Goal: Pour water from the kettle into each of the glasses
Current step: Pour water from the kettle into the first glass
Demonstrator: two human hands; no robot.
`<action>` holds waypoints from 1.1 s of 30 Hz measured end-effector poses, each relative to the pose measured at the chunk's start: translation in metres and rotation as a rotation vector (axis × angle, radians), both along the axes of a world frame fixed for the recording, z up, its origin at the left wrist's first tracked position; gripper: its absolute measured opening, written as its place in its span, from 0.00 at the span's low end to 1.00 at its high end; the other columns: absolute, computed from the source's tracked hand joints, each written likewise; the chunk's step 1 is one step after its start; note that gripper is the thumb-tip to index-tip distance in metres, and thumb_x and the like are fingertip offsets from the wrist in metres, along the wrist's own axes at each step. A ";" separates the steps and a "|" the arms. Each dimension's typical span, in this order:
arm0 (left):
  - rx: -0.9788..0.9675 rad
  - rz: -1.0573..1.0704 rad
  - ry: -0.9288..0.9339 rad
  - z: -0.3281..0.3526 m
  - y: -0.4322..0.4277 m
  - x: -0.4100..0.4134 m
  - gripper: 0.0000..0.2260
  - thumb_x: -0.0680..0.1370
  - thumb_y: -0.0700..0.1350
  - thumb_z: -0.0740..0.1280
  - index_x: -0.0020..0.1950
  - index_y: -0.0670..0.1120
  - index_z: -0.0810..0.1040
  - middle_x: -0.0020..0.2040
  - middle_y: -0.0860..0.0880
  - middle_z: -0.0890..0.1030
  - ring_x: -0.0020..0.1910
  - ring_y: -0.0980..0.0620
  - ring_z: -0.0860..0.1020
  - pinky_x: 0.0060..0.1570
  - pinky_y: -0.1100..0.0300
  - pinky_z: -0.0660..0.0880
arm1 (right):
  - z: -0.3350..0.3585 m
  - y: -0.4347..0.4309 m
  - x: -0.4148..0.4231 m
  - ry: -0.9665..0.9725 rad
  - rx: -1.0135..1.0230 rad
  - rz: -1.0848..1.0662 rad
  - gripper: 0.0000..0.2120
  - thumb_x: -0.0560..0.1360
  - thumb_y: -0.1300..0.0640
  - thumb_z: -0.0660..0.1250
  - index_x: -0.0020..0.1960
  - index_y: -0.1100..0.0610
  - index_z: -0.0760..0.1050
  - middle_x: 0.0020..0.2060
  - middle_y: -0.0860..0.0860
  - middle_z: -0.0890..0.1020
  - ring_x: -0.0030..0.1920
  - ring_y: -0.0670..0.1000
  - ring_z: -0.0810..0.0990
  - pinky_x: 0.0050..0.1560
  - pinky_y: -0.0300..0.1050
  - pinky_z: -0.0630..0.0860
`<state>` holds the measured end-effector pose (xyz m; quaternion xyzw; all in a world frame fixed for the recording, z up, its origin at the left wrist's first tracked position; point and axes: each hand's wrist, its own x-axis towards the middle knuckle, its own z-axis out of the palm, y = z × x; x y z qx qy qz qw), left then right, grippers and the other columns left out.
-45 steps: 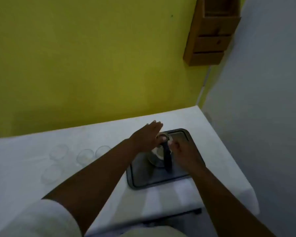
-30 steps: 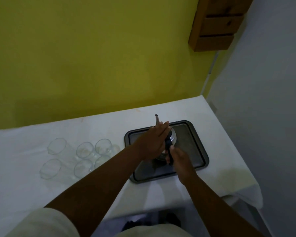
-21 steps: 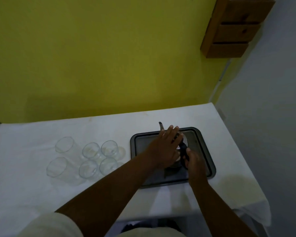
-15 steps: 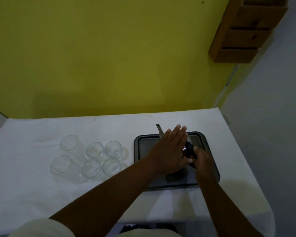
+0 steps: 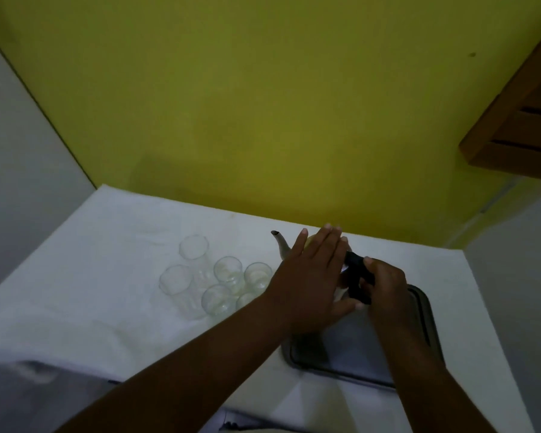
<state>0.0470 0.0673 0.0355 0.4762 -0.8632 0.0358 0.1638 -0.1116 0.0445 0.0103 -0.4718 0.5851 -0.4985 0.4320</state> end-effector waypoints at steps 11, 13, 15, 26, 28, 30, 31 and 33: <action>0.020 0.238 -0.027 0.003 0.034 0.082 0.44 0.74 0.69 0.53 0.76 0.35 0.60 0.77 0.36 0.58 0.77 0.40 0.53 0.73 0.39 0.52 | 0.014 0.004 0.093 -0.037 0.027 0.180 0.13 0.69 0.53 0.61 0.34 0.60 0.79 0.33 0.63 0.79 0.36 0.57 0.78 0.37 0.45 0.74; 0.027 0.268 -0.025 0.002 0.040 0.092 0.44 0.74 0.69 0.54 0.76 0.35 0.59 0.77 0.36 0.57 0.77 0.40 0.53 0.73 0.40 0.52 | 0.013 0.006 0.105 -0.031 0.062 0.193 0.13 0.68 0.52 0.62 0.35 0.59 0.79 0.35 0.64 0.80 0.38 0.59 0.78 0.40 0.49 0.73; 0.034 0.290 -0.013 0.001 0.047 0.101 0.44 0.74 0.68 0.56 0.77 0.35 0.58 0.77 0.36 0.56 0.77 0.40 0.52 0.73 0.41 0.52 | 0.013 0.008 0.115 -0.026 0.086 0.196 0.12 0.68 0.51 0.62 0.34 0.58 0.80 0.33 0.61 0.80 0.38 0.59 0.78 0.39 0.48 0.73; 0.051 0.350 0.082 -0.009 0.068 0.131 0.44 0.74 0.68 0.60 0.76 0.35 0.58 0.77 0.36 0.57 0.77 0.39 0.54 0.74 0.44 0.52 | 0.016 0.015 0.146 0.086 0.132 0.261 0.14 0.75 0.58 0.64 0.32 0.57 0.79 0.34 0.59 0.80 0.39 0.60 0.79 0.43 0.58 0.78; 0.057 0.351 0.101 -0.010 0.070 0.135 0.44 0.74 0.68 0.59 0.77 0.35 0.58 0.77 0.36 0.56 0.77 0.40 0.53 0.74 0.44 0.52 | 0.015 0.014 0.149 0.128 0.120 0.262 0.15 0.76 0.59 0.64 0.30 0.54 0.78 0.33 0.58 0.81 0.39 0.62 0.79 0.45 0.61 0.78; 0.057 0.353 0.121 -0.011 0.071 0.138 0.44 0.74 0.68 0.59 0.77 0.35 0.58 0.77 0.36 0.56 0.77 0.40 0.53 0.74 0.44 0.52 | 0.017 0.014 0.151 0.174 0.079 0.278 0.15 0.74 0.57 0.65 0.29 0.55 0.78 0.31 0.58 0.80 0.38 0.61 0.78 0.45 0.62 0.77; 0.056 0.353 0.130 -0.011 0.072 0.139 0.45 0.74 0.68 0.60 0.76 0.35 0.58 0.77 0.36 0.56 0.77 0.40 0.53 0.74 0.44 0.52 | 0.017 0.014 0.152 0.189 0.068 0.282 0.15 0.73 0.57 0.65 0.29 0.55 0.78 0.31 0.58 0.80 0.38 0.60 0.78 0.45 0.62 0.77; 0.054 0.352 0.138 -0.013 0.073 0.140 0.45 0.74 0.68 0.61 0.76 0.35 0.58 0.77 0.36 0.56 0.77 0.40 0.53 0.74 0.44 0.51 | 0.018 0.014 0.153 0.209 0.076 0.284 0.15 0.75 0.59 0.65 0.29 0.55 0.78 0.31 0.58 0.80 0.38 0.61 0.78 0.45 0.61 0.77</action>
